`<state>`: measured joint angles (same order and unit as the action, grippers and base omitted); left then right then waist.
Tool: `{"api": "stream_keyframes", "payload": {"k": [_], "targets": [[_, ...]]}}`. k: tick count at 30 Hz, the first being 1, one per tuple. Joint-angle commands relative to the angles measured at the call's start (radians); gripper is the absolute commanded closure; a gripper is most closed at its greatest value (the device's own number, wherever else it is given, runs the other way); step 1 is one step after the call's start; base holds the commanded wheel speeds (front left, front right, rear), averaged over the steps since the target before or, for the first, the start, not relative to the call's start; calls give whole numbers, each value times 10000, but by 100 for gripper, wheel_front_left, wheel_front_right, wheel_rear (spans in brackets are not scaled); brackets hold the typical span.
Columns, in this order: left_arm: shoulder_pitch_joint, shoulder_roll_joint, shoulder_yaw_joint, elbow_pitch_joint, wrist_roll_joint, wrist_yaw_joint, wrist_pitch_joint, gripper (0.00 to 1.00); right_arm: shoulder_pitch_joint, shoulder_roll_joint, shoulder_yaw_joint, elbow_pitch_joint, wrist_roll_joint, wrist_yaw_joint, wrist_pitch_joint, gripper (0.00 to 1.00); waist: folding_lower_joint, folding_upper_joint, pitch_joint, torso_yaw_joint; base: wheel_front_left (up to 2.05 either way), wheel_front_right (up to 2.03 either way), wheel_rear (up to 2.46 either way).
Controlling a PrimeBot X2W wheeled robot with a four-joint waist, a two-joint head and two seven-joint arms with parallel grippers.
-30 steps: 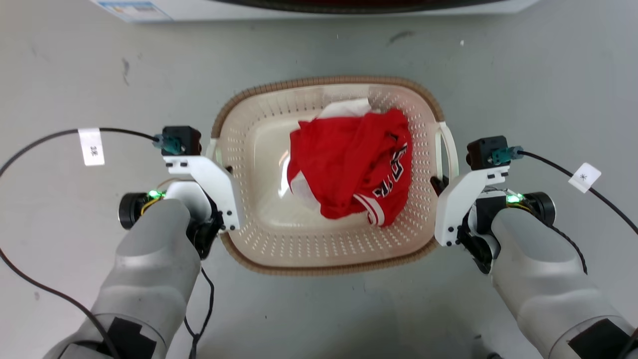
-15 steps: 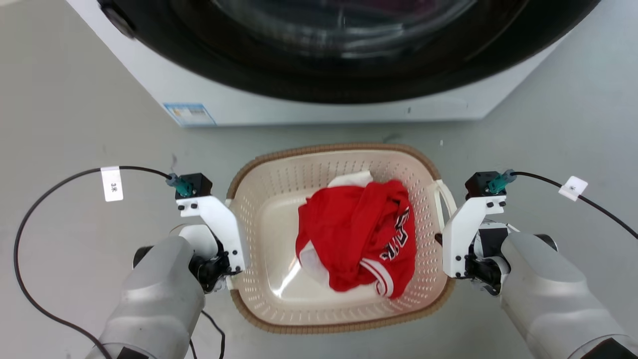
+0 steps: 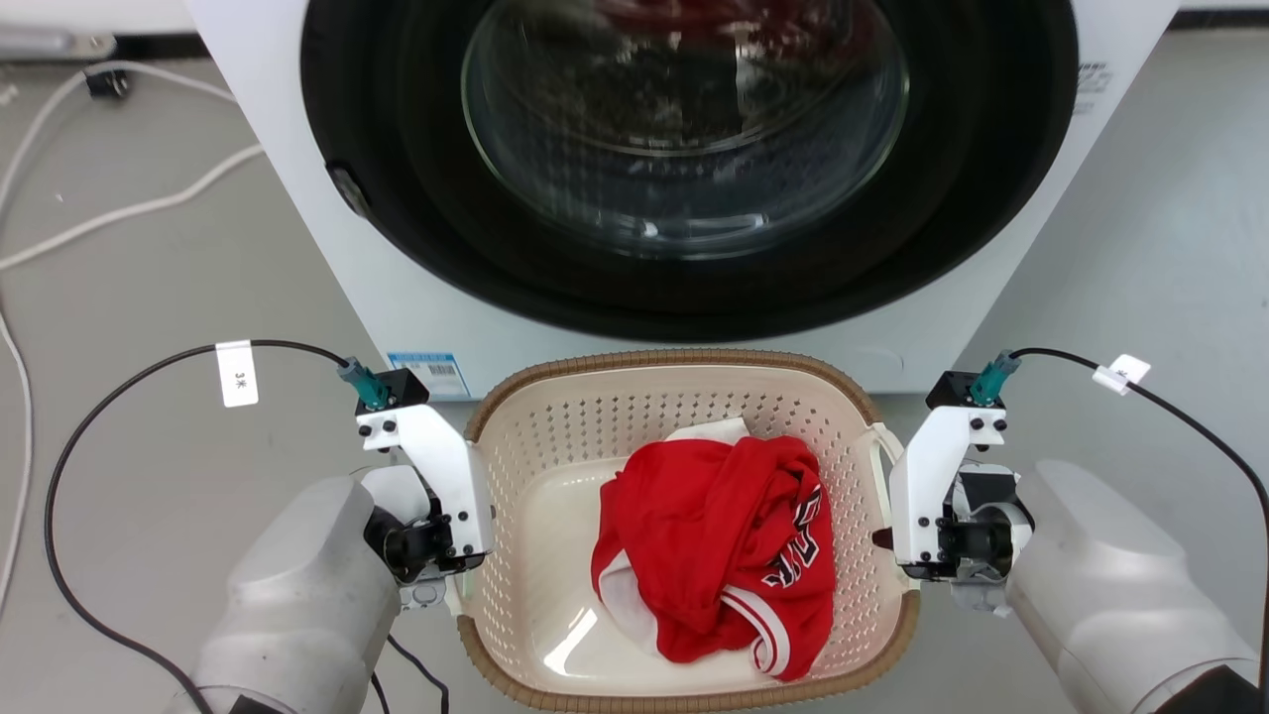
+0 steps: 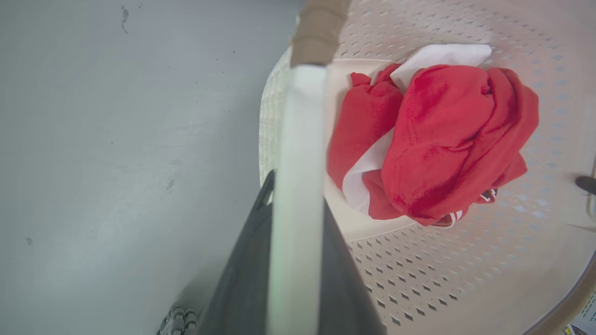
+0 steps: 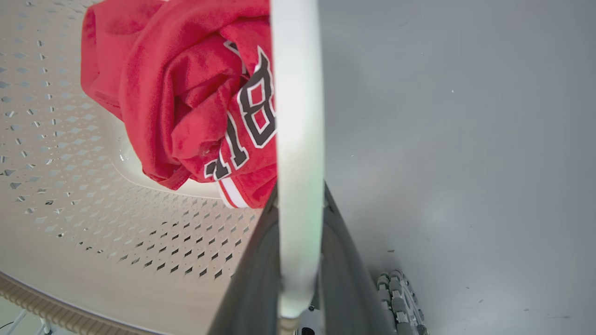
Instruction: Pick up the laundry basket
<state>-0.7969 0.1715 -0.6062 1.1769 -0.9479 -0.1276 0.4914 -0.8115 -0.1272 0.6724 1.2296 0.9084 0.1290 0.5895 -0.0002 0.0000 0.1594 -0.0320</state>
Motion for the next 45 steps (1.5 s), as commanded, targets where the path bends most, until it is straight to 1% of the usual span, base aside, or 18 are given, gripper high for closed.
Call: {"api": "stream_keyframes", "payload": {"k": [1,7,11,17,28,45], "targets": [[51,3,17,-93,-144,-56,62,100,-84,77,4,69,79,32,190,100,2,0,-353,31,0,0,0],[254,10,-4,177,-533,-56,653,100,9,215,-128,378,314,32,1101,100,2,0,-1015,1,0,0,0],[543,4,-78,305,-675,-56,941,100,244,309,-250,513,392,32,1441,100,2,0,-1469,-44,0,0,0],[823,-50,-151,383,-853,-56,1173,100,551,395,-453,577,405,32,1939,100,2,0,-1739,-116,0,0,0],[1020,20,-326,373,-1013,-56,1116,100,810,373,-742,589,-59,32,1995,100,2,0,-1793,-126,0,0,0],[1095,-51,-507,383,-1237,-56,1099,100,927,457,-1250,588,-553,32,2061,100,2,0,-1841,-15,0,0,0]]}}
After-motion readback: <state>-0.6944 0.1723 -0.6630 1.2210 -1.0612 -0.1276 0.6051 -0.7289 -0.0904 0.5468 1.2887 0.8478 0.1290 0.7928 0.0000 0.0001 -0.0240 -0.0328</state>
